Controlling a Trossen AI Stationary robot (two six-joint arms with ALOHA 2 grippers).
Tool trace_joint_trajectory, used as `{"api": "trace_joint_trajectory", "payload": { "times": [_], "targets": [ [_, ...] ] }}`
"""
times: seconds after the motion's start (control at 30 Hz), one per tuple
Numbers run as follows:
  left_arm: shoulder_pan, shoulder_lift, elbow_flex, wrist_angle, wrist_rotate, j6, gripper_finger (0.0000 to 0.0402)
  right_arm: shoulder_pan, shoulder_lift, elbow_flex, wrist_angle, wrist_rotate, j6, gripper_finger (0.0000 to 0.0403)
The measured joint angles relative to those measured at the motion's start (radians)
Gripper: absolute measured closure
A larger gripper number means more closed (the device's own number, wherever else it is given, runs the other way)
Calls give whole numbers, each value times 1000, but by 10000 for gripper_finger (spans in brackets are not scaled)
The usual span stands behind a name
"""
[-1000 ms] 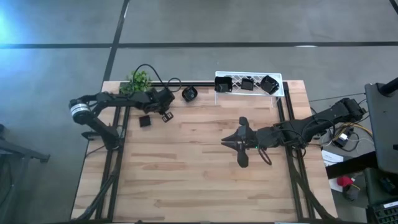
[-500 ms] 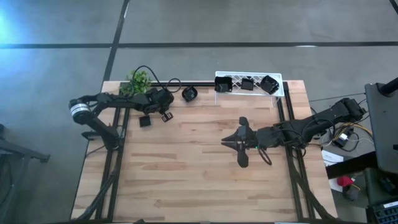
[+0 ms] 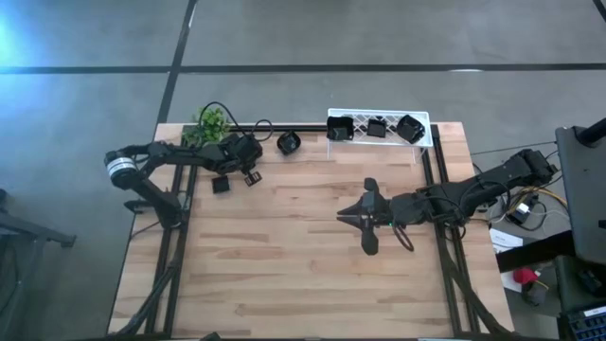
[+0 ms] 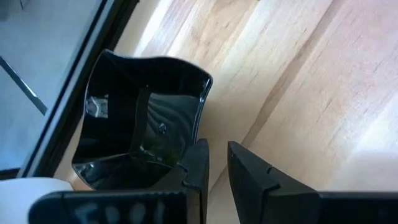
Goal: Pick & Place Mini shaped plates
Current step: Stack the black distorted square plate on top of the black distorted square plate on the shelf
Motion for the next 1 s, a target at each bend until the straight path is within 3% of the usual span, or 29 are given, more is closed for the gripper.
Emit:
{"api": "trace_joint_trajectory", "payload": {
  "times": [0.13,0.33,0.9,1.0],
  "targets": [
    [0,0,0,2,0,9,355,0,0,0,0,0,0,346],
    [0,0,0,2,0,42,398,0,0,0,1,0,3,346],
    [-19,-2,47,-44,7,67,401,0,0,0,2,1,4,346],
    [-44,-4,88,-80,-39,63,401,0,0,0,1,1,3,346]
  ]
}}
